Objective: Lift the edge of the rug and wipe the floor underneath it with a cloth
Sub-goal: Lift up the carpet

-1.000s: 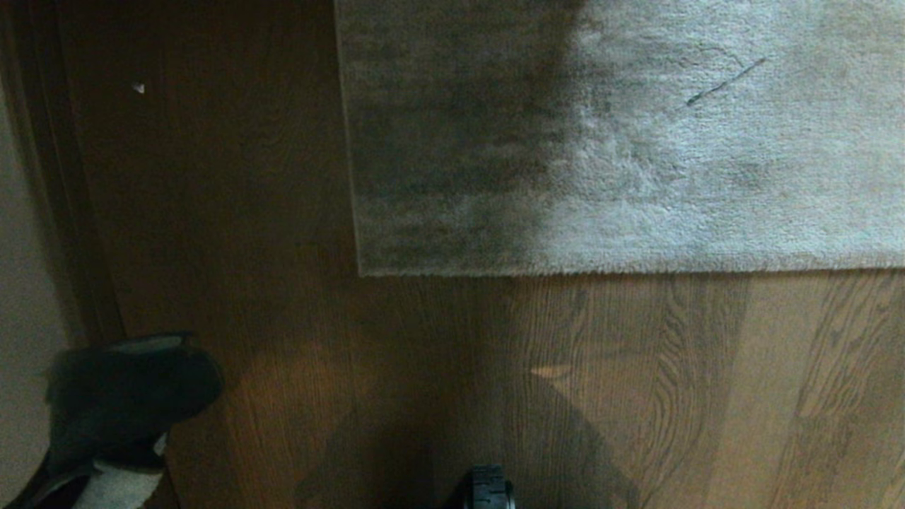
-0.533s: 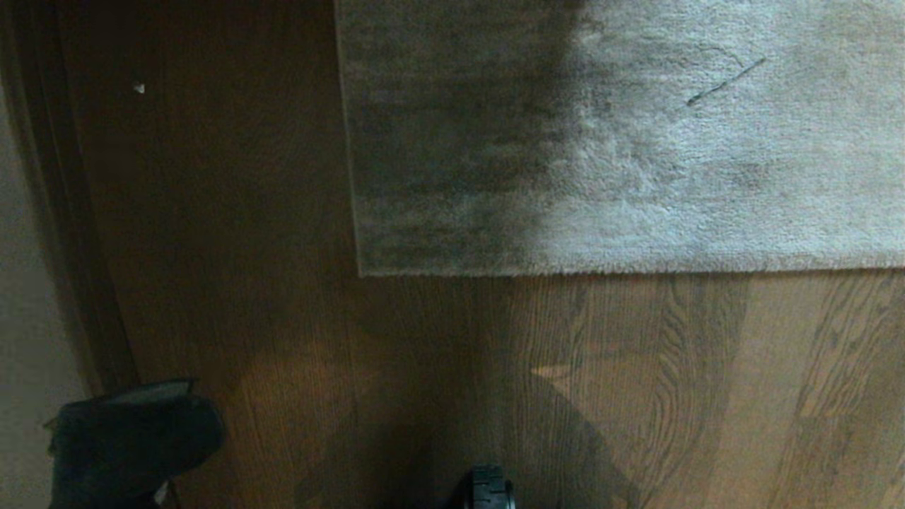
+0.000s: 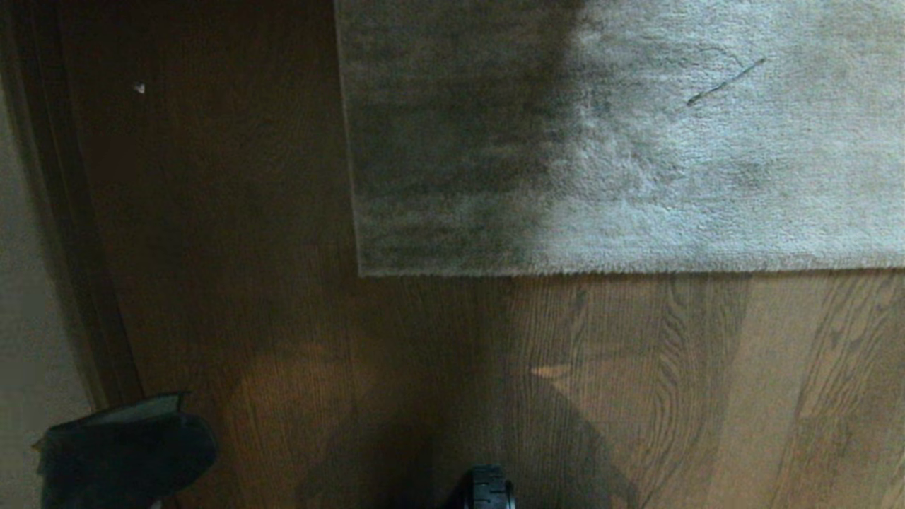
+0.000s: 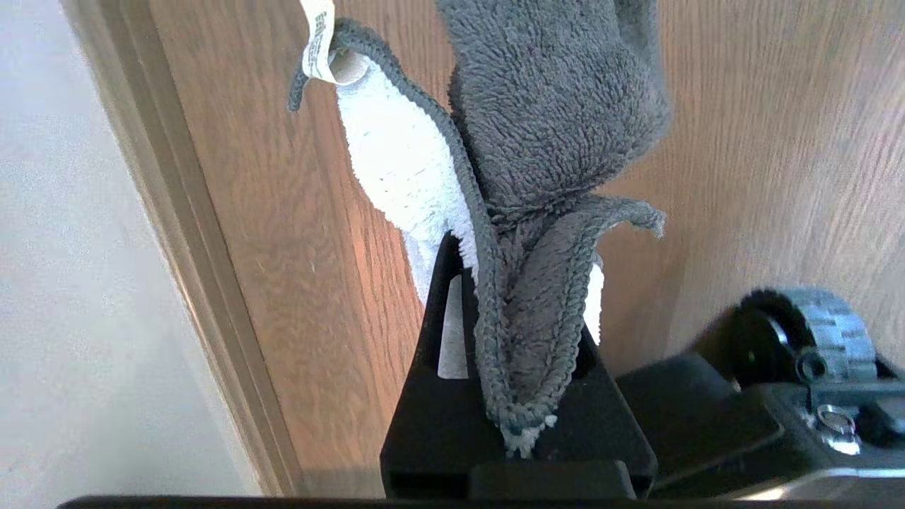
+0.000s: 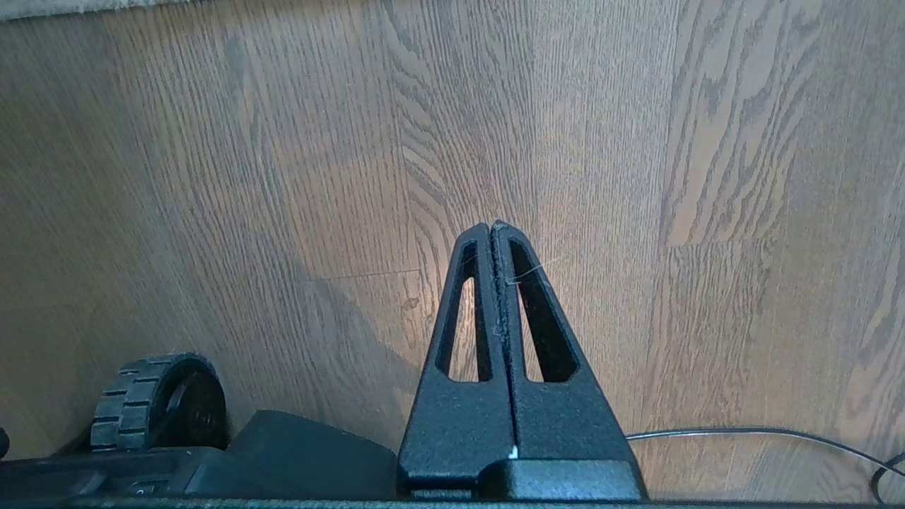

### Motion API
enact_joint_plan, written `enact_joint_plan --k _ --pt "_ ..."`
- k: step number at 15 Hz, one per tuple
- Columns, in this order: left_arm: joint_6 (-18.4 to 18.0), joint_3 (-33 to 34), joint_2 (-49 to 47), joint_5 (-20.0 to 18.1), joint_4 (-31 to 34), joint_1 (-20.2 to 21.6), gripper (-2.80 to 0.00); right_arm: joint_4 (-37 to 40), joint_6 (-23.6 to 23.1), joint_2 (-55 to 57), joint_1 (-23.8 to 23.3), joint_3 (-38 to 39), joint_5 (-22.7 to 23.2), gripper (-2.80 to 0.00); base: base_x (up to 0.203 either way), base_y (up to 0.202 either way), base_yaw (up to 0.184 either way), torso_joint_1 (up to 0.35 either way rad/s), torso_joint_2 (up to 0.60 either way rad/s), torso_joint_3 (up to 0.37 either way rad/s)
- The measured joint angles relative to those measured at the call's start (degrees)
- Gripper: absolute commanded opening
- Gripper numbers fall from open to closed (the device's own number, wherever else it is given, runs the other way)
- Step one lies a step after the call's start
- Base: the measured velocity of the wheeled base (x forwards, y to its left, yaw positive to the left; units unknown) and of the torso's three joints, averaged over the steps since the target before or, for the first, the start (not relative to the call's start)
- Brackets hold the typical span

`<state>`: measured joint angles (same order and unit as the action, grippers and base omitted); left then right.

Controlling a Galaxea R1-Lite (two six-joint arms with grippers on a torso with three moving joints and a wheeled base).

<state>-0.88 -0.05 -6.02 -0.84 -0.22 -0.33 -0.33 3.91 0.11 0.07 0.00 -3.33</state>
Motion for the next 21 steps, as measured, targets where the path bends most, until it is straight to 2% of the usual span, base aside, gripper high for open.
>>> enact_joint_plan --k 8,21 --pt "0.0 0.0 5.7 0.1 0.0 0.2 -2.8 0.0 0.0 0.0 0.0 0.0 0.0 -2.8 0.0 0.0 0.0 0.0 0.0 0.0" --pt "0.3 0.1 6.0 0.3 0.0 0.2 -2.8 0.0 0.0 0.0 0.0 0.0 0.0 -2.8 0.0 0.0 0.0 0.0 0.0 0.0"
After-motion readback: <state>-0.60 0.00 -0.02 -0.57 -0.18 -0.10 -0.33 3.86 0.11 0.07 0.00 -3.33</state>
